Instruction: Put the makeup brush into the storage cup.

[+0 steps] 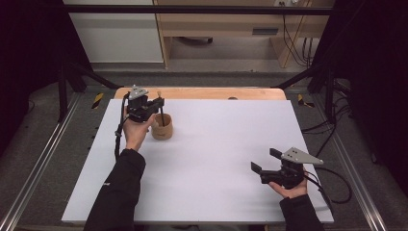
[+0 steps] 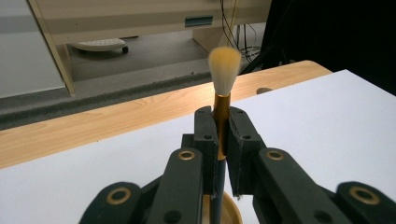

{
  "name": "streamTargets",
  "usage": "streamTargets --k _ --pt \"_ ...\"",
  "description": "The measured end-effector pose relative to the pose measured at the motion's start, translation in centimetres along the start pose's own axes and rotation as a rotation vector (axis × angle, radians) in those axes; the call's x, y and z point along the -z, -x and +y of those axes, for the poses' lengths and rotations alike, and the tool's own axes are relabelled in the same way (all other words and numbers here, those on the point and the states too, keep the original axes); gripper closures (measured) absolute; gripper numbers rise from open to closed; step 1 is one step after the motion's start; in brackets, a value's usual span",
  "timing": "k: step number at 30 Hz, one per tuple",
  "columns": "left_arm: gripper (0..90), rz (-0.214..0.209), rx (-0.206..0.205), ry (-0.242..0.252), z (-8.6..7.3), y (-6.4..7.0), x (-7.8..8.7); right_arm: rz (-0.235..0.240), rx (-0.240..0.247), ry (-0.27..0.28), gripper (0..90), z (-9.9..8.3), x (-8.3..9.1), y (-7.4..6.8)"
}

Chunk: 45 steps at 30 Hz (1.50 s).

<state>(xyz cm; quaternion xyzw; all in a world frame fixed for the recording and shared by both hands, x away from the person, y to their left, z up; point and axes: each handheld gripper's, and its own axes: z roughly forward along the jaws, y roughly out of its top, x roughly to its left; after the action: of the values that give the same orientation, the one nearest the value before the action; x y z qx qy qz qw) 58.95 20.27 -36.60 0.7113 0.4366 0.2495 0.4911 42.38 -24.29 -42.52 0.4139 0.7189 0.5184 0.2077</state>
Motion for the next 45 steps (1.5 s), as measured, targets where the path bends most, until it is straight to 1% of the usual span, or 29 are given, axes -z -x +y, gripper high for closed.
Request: streamTargets --k 8,9,11,24,29,31,36,39,41,42,44,45 --pt "83.5 -0.008 -0.012 -0.009 -0.8 0.2 -0.2 0.001 -0.003 -0.002 9.2 0.0 0.0 0.0" --pt "83.5 -0.007 -0.012 -0.009 -0.9 0.2 -0.3 0.003 0.012 -0.007 9.2 0.0 0.0 0.0" --pt "83.5 -0.007 -0.015 -0.013 -1.0 0.2 -0.3 0.003 0.013 -0.008 9.2 -0.1 0.0 0.0" --pt "83.2 -0.003 -0.035 -0.047 -1.9 0.3 -0.6 0.001 0.008 -0.007 9.2 0.0 0.0 0.0" --pt "83.0 -0.003 -0.034 -0.056 -2.0 0.3 -0.6 0.002 0.007 -0.007 9.2 0.0 0.0 0.0" --pt "81.5 -0.003 -0.036 -0.057 -2.1 0.3 -0.6 0.003 0.005 -0.006 9.2 0.0 0.0 0.0" --pt "80.2 -0.007 -0.041 -0.055 -2.1 0.3 -0.2 0.004 0.004 -0.004 9.2 0.0 0.0 0.0" --pt "78.5 -0.023 -0.035 -0.039 -2.1 0.4 0.5 0.004 0.004 -0.002 9.3 0.0 0.0 0.0" --pt "78.0 -0.024 -0.036 -0.033 -2.1 0.5 0.8 0.003 0.006 -0.001 9.3 0.0 0.0 0.0" --pt "77.4 -0.027 -0.037 -0.031 -2.1 0.5 0.9 0.003 0.0 0.001 9.2 0.0 0.1 0.0" --pt "75.1 -0.044 -0.033 -0.019 -2.0 0.7 1.6 0.003 -0.001 0.002 9.2 0.0 0.1 0.0" --pt "74.2 -0.044 -0.033 -0.019 -2.0 0.7 1.6 0.003 -0.001 0.002 9.2 0.0 0.1 0.0"
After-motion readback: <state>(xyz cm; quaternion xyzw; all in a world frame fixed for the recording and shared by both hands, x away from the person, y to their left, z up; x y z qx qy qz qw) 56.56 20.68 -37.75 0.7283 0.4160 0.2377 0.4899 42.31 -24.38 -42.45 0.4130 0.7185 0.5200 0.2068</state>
